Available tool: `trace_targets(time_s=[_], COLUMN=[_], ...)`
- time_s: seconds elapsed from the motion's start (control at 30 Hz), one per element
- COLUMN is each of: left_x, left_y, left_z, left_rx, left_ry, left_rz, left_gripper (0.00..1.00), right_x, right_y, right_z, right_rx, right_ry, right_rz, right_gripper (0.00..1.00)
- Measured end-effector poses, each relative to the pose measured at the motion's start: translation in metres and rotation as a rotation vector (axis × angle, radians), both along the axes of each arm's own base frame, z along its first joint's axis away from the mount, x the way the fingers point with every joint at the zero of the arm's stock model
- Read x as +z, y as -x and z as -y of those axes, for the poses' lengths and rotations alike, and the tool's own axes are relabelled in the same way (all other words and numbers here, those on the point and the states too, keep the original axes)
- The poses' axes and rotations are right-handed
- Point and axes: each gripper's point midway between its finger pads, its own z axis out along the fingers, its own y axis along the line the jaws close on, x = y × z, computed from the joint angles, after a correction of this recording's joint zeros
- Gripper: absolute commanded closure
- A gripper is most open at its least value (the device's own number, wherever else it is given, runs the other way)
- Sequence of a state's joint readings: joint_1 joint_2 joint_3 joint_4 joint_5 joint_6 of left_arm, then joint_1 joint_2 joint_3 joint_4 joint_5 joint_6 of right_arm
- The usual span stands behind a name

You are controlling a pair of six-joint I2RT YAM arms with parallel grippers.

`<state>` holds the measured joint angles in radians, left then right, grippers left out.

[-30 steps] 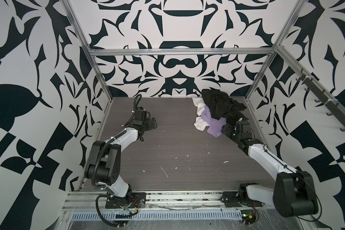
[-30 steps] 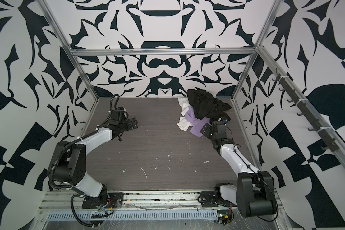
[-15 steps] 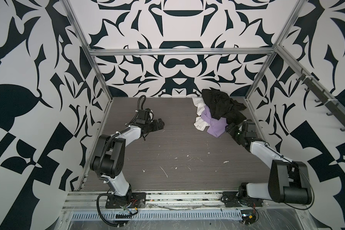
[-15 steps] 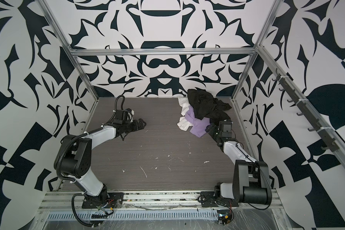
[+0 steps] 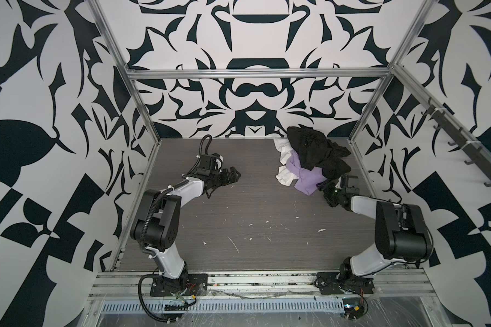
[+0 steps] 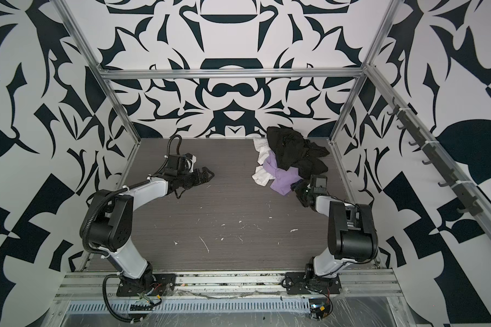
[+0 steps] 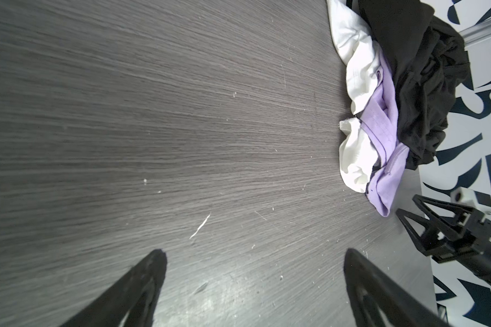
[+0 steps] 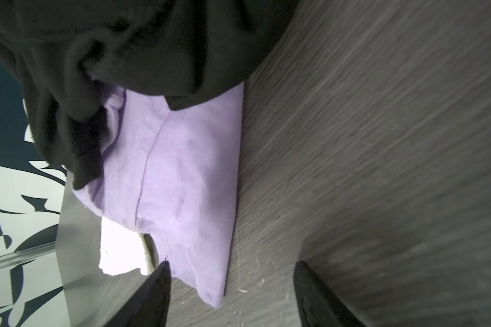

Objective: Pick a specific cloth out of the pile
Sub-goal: 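Lower the right gripper and pinch the lavender shirt's edge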

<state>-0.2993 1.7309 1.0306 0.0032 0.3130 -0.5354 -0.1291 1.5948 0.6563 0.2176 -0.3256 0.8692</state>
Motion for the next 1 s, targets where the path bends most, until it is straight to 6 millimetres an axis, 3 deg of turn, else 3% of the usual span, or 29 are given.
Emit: trace_targets(time_s=[0.73, 1.0], left_x=[-0.004, -0.004], left_y=[-0.004, -0.004], left_z=[0.003, 0.003], left_rx=[0.005, 0.006], left_ry=[0.010, 0.010], left_rz=[-0.023, -0.024], left_gripper=[0.00, 0.00], right_x=[-0.008, -0.015], right_y=[-0.040, -0.043], right_z=[-0.016, -0.023], right_rx=[0.008, 0.018], right_ry=[-0.135, -0.140], right_rz=[0.084, 0.073], right_gripper=[0.60, 0.82])
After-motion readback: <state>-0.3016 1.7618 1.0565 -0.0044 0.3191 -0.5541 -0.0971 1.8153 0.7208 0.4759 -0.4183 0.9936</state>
